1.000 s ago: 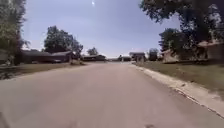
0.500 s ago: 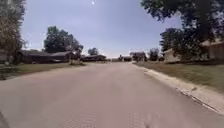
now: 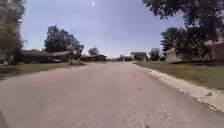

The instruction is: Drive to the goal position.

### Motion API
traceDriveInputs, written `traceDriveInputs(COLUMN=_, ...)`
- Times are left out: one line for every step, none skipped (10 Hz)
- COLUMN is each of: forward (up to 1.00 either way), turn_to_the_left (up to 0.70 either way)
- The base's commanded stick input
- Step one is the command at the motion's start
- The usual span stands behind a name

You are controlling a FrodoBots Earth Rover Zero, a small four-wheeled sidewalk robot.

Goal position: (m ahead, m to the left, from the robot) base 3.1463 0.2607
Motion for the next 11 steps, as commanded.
traceDriveInputs(forward=0.70, turn_to_the_left=0.00)
traceDriveInputs(forward=0.70, turn_to_the_left=0.00)
traceDriveInputs(forward=0.70, turn_to_the_left=0.00)
traceDriveInputs(forward=0.70, turn_to_the_left=0.00)
traceDriveInputs(forward=0.70, turn_to_the_left=0.00)
traceDriveInputs(forward=0.70, turn_to_the_left=0.00)
traceDriveInputs(forward=0.70, turn_to_the_left=0.00)
traceDriveInputs(forward=0.70, turn_to_the_left=0.00)
traceDriveInputs(forward=0.70, turn_to_the_left=0.00)
traceDriveInputs(forward=0.70, turn_to_the_left=0.00)
traceDriveInputs(forward=0.70, turn_to_the_left=0.00)
